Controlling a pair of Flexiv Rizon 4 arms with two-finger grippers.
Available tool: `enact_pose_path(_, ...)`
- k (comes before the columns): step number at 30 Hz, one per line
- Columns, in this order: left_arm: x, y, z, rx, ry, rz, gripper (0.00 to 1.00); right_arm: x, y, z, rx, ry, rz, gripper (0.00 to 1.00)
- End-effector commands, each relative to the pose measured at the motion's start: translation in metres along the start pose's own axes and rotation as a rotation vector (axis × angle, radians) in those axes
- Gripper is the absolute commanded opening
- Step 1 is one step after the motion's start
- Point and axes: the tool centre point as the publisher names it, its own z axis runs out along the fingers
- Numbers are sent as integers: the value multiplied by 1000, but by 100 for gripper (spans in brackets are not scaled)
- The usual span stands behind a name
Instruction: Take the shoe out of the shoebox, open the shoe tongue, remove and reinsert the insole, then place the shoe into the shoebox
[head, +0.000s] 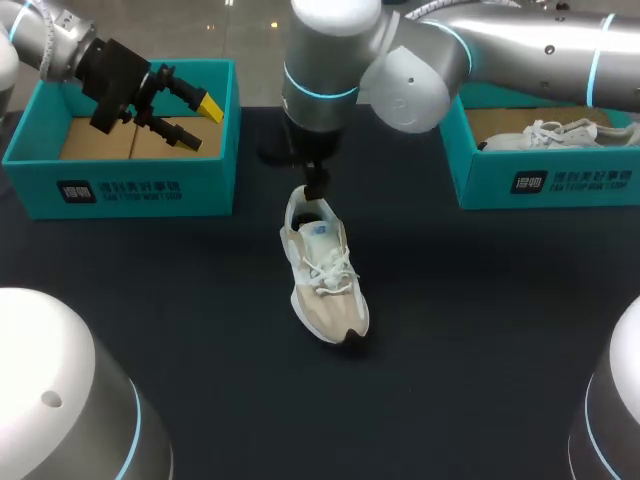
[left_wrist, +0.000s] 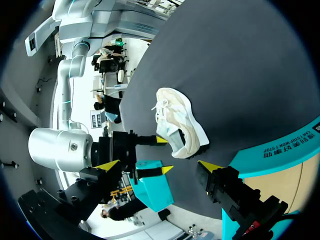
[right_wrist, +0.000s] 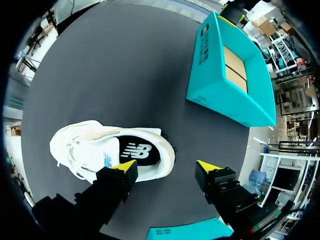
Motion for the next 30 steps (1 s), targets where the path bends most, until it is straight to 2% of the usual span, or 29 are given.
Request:
enact_pose_path(1,0,0,0,1,3,1,100,-4,7,8,67,-7,-2,89)
enact_pose_path(11,0,0,0,1,3,1,100,-14,4,32,77,25,3,84)
enact_pose_path(13,0,0,0,1,3,1,100,-16,6,36,78,30,-7,94)
enact_pose_path(14,0,0,0,1,3,1,100,-17,7,40,78,37,-16,94)
enact_pose_path(19,0,0,0,1,3,1,100,-16,7,54,86,55,-40,89)
enact_pose_path(23,0,0,0,1,3,1,100,-14,4,63,98,69,-53,79)
enact_pose_path(30,0,0,0,1,3,1,100,-12,-1,76,109,98,-56,73)
